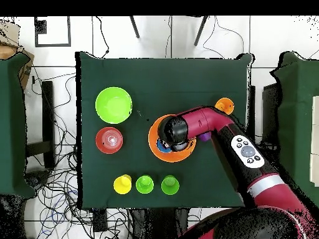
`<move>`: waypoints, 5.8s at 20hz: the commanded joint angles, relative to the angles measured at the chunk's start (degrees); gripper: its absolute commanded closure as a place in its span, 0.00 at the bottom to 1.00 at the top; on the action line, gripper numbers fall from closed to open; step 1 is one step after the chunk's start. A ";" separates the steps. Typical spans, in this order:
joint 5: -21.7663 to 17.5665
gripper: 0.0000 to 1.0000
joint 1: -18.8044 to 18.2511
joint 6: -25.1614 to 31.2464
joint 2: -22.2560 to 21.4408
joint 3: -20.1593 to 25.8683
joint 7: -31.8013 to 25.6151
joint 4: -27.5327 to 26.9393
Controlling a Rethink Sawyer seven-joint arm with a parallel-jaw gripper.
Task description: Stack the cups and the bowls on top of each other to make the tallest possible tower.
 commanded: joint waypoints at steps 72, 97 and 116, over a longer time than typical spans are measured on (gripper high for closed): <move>-4.37 1.00 -1.96 -3.04 0.73 -1.00 -11.52 0.07; -4.55 0.00 -1.69 -2.69 0.84 -1.13 -11.71 -0.10; 3.53 0.00 -3.82 3.42 -9.42 3.26 -14.36 3.41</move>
